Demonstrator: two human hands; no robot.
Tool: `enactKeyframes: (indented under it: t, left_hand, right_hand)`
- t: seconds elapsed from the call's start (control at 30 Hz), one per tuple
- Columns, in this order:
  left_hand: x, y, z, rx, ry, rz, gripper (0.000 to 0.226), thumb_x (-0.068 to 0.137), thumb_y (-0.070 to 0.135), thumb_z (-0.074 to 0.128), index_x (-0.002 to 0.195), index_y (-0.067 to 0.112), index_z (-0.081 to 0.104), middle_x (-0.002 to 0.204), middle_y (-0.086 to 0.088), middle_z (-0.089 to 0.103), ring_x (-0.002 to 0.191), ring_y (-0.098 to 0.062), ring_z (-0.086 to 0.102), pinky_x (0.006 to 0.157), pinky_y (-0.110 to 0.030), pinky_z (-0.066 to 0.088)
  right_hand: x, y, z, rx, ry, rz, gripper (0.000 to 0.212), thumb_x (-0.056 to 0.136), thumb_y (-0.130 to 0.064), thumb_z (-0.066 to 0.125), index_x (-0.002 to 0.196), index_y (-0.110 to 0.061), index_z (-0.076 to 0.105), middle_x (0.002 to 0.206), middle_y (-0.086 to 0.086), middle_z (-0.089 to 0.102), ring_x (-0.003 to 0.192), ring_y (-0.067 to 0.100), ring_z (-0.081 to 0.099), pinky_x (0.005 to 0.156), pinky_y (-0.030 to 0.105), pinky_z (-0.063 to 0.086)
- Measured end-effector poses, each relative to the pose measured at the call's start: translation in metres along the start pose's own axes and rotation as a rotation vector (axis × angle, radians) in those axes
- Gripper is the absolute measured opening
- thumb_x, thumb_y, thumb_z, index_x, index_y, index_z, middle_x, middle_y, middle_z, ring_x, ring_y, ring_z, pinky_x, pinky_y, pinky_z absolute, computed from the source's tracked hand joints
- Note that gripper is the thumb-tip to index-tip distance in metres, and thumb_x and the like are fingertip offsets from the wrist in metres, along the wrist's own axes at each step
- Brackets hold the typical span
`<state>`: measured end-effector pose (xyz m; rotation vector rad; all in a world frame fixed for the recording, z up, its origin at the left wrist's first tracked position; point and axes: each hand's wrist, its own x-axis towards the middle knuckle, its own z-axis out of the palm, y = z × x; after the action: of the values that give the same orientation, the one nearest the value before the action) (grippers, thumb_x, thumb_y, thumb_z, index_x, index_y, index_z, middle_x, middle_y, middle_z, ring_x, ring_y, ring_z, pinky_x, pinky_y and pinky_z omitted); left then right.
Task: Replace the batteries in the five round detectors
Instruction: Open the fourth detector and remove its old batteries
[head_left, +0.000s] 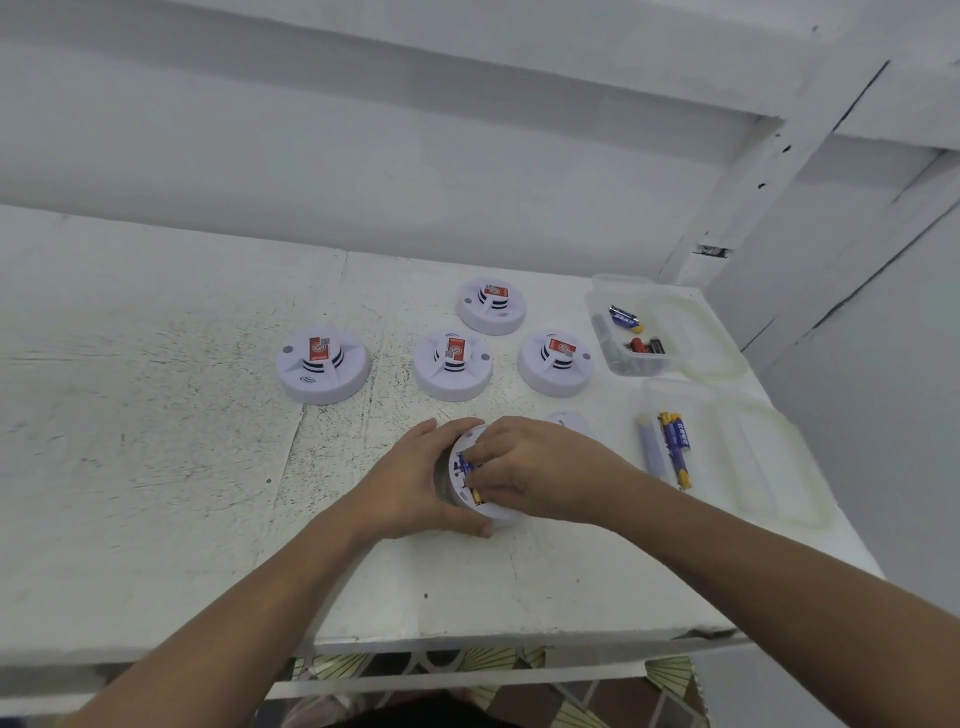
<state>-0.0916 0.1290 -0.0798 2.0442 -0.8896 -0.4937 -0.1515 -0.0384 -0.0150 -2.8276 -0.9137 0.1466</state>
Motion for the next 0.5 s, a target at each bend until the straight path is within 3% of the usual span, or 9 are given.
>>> enactKeyframes:
  t: [0.1,0.27,0.4,0.5]
  left_hand:
    - [0.002,-0.004,0.001,0.008,0.005,0.005,0.100,0.043,0.048,0.091,0.130,0.044,0.042,0.107,0.040,0.047,0.111,-0.009,0.045,0.085,-0.013,0.037]
    - [0.003,-0.007,0.001,0.009,0.004,0.014,0.102,0.037,0.061,0.084,0.130,0.038,0.047,0.106,0.046,0.046,0.108,-0.009,0.048,0.095,-0.025,0.038]
    - [0.004,-0.008,0.001,0.027,0.008,0.001,0.100,0.038,0.053,0.089,0.128,0.037,0.049,0.102,0.045,0.049,0.106,-0.003,0.049,0.096,-0.025,0.038]
    - [0.004,-0.008,0.001,0.024,0.017,-0.007,0.099,0.040,0.046,0.092,0.128,0.037,0.049,0.103,0.049,0.046,0.107,0.003,0.047,0.099,-0.026,0.037]
  right_hand:
    - [0.003,0.003,0.004,-0.067,-0.046,0.015,0.034,0.086,-0.021,0.041,0.076,-0.011,0.072,0.077,-0.001,0.069,0.075,0.021,0.062,0.064,0.036,0.051]
    - [0.005,0.004,0.009,-0.110,-0.045,0.053,0.020,0.077,-0.015,0.050,0.069,-0.013,0.068,0.068,-0.002,0.065,0.066,0.022,0.060,0.052,0.033,0.050]
    - [0.002,0.004,0.012,-0.101,-0.028,0.055,0.019,0.075,-0.017,0.047,0.073,-0.012,0.065,0.070,-0.001,0.065,0.066,0.023,0.058,0.056,0.034,0.050]
    - [-0.002,0.001,0.009,-0.002,0.039,0.075,0.007,0.070,-0.015,0.056,0.074,-0.015,0.062,0.066,-0.001,0.061,0.063,0.023,0.055,0.049,0.032,0.047]
